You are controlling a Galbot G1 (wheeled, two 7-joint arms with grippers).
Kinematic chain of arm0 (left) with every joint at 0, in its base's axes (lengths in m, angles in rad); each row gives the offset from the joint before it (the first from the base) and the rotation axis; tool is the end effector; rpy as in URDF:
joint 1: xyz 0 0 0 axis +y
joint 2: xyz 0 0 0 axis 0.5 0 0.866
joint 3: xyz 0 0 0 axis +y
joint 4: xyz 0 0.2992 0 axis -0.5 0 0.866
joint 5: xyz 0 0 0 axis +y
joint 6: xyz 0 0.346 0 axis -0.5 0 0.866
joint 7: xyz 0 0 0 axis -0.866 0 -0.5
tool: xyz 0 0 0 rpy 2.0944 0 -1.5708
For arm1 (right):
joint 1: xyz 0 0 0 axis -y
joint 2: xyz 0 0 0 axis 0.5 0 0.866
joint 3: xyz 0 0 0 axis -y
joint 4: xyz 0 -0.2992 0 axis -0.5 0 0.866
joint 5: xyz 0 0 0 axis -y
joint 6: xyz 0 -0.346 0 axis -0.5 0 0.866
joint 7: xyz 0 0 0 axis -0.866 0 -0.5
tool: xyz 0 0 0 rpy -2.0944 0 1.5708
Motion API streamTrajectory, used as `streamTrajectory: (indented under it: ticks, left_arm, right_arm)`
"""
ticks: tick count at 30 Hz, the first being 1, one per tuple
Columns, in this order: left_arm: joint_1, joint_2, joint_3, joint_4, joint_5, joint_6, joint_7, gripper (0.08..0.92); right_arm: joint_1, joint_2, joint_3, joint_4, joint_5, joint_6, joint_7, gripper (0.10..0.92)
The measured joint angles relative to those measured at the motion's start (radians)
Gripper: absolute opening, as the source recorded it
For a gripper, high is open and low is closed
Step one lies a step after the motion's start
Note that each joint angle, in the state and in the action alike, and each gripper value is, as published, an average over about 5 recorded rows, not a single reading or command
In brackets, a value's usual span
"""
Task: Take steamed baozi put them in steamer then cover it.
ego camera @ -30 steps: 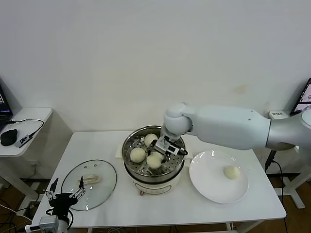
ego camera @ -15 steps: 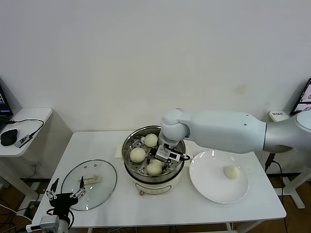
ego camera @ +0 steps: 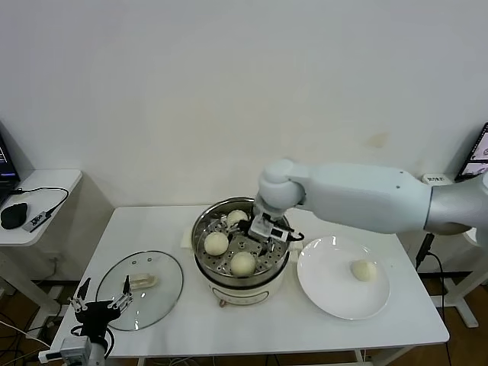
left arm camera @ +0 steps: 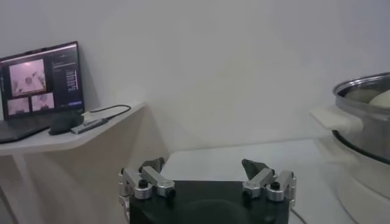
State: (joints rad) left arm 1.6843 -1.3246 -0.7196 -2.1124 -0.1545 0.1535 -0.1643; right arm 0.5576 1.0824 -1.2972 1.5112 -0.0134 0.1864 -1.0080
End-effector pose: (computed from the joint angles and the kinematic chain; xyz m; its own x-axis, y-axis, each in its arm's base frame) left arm 0.1724 0.0855 -0.2559 -0.9574 -0.2203 0.1865 -0.1846 0.9640 0.1914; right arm 0.4421 0.1455 -0.0705 -0.1247 -0.2936 0.9478 -0.3319 -0.8878 -0.3187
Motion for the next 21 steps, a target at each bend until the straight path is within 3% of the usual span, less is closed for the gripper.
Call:
streamTrajectory:
  ticks: [21]
  left_arm:
    - [-0.021,0.036,0.033,0.02,0.001,0.002,0.001,0.823]
  right_arm:
    - [0.008,-0.343,0.111,0.046,0.129,-0.392,-0.044,0.823]
